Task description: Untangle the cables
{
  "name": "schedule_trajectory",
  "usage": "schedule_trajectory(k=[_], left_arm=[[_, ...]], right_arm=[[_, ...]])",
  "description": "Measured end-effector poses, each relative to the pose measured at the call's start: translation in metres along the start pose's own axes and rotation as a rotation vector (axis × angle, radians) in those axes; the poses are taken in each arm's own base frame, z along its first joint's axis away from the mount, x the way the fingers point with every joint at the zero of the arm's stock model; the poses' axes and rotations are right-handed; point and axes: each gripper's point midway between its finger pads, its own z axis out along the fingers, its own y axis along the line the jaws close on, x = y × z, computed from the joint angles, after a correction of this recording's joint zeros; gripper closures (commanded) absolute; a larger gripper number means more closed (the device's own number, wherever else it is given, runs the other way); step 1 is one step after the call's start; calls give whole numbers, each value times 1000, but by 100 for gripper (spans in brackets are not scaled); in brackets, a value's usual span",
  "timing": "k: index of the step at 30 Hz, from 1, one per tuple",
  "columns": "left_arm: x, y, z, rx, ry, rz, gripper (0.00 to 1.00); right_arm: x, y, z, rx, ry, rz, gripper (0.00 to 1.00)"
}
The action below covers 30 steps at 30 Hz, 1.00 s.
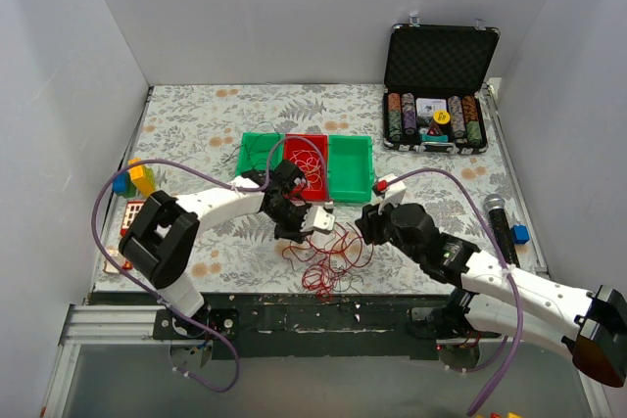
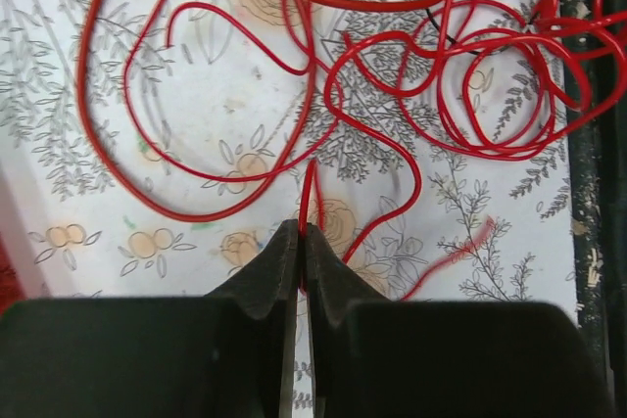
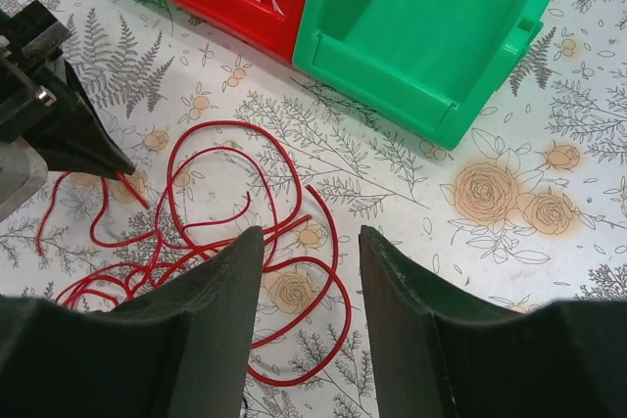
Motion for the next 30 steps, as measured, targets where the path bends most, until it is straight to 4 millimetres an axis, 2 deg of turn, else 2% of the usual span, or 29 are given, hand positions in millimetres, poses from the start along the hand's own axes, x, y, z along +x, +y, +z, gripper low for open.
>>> schedule_trajectory(k=[4, 7, 10, 14, 16, 18, 23, 30], left_arm=[[-11, 12, -13, -75, -10, 17, 100], [-42, 24, -45, -186, -74, 77, 100], [-95, 29, -102, -357, -203, 202, 100], [-162, 13, -186, -570, -386, 409, 100], [-184, 5, -216, -634, -444, 484, 100], [-202, 2, -237, -675, -481, 531, 100], [-225, 16, -260, -751, -524, 566, 100], [-245, 28, -279, -821, -573, 588, 100]], right_arm=[[-1, 2, 0, -8, -3, 0, 42], [-5, 6, -1, -29, -7, -3, 37], [-20, 12, -2, -50, -38, -7, 34], [-44, 20, -2, -77, -96, -8, 31], [-54, 25, -3, -99, -118, -8, 28], [-63, 32, -4, -129, -142, -9, 25], [-87, 51, -9, -227, -216, -9, 14], [-120, 80, -22, -377, -334, -28, 11]])
